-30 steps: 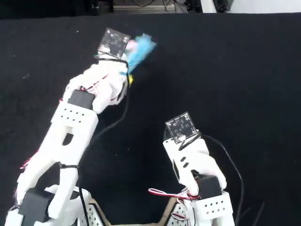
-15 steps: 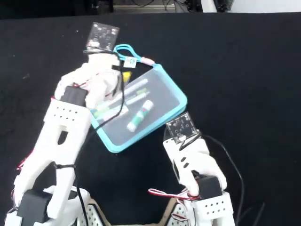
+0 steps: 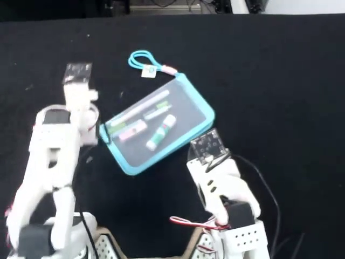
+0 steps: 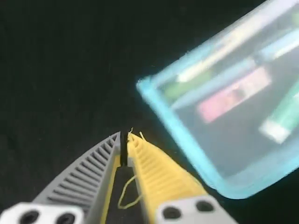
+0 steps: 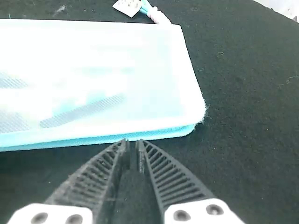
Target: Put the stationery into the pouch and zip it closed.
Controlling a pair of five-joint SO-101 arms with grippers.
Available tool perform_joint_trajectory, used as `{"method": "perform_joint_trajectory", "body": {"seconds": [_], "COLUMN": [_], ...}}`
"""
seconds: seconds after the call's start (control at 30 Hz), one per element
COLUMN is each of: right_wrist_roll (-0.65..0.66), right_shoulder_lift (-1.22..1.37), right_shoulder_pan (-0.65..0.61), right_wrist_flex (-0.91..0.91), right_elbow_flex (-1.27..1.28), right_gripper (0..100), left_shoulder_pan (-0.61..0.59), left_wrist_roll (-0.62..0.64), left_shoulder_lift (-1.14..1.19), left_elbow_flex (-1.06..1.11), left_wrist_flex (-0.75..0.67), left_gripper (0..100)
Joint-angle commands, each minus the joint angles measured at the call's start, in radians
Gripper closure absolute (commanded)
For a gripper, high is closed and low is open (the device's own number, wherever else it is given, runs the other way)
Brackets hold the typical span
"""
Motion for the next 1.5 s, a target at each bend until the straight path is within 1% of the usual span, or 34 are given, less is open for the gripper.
{"method": "perform_joint_trajectory", "body": {"seconds": [0.0,0.07,0.2,0.27,0.4,0.5,0.6,0.67,0.73,0.83,0.9,1.0,1.13,1.23,1.4,1.43,1.47], "right_wrist_roll": [-0.008,-0.008,-0.008,-0.009,-0.009,-0.012,-0.069,-0.095,-0.123,-0.135,-0.137,-0.146,-0.273,-0.351,-0.370,-0.368,-0.368], "right_shoulder_lift": [-0.096,-0.096,-0.096,-0.096,-0.094,-0.094,-0.096,-0.096,-0.096,-0.096,-0.096,-0.094,-0.094,-0.094,-0.094,-0.094,-0.094], "right_shoulder_pan": [0.008,0.008,0.008,0.009,0.023,0.097,0.176,0.216,0.241,0.232,0.206,0.195,0.195,0.195,0.195,0.195,0.195], "right_wrist_flex": [-0.014,-0.012,0.014,0.092,0.285,0.371,0.414,0.431,0.431,0.425,0.425,0.434,0.434,0.433,0.433,0.433,0.433], "right_elbow_flex": [-0.004,-0.004,-0.064,-0.105,-0.153,-0.154,-0.154,-0.153,-0.139,-0.071,-0.016,-0.005,-0.004,-0.004,-0.004,-0.004,-0.004], "right_gripper": [96.9,97.0,97.0,97.0,97.0,97.0,96.7,96.9,96.8,96.7,96.7,96.9,96.9,96.9,96.9,96.9,96.9], "left_shoulder_pan": [-0.053,-0.056,-0.058,-0.058,-0.058,-0.053,-0.051,-0.050,-0.047,-0.047,-0.047,-0.058,-0.056,-0.058,-0.058,-0.056,-0.056], "left_wrist_roll": [0.003,-0.012,-0.100,-0.124,-0.127,-0.123,-0.123,-0.123,-0.123,-0.123,-0.123,-0.126,-0.123,-0.123,-0.120,-0.104,-0.063], "left_shoulder_lift": [-0.235,-0.344,-0.580,-0.689,-0.875,-0.999,-1.117,-1.197,-1.275,-1.390,-1.382,-1.364,-1.381,-1.379,-1.379,-1.379,-1.379], "left_elbow_flex": [0.203,0.298,0.464,0.533,0.662,0.745,0.812,0.848,0.865,0.868,0.863,0.921,1.018,1.026,1.024,1.024,1.024], "left_wrist_flex": [-0.098,-0.118,-0.115,-0.115,-0.115,-0.115,-0.114,-0.078,-0.008,0.121,0.173,0.173,0.173,0.201,0.199,0.196,0.195], "left_gripper": [97,97,97,97,97,97,97,97,97,97,97,97,97,97,97,97,97]}}
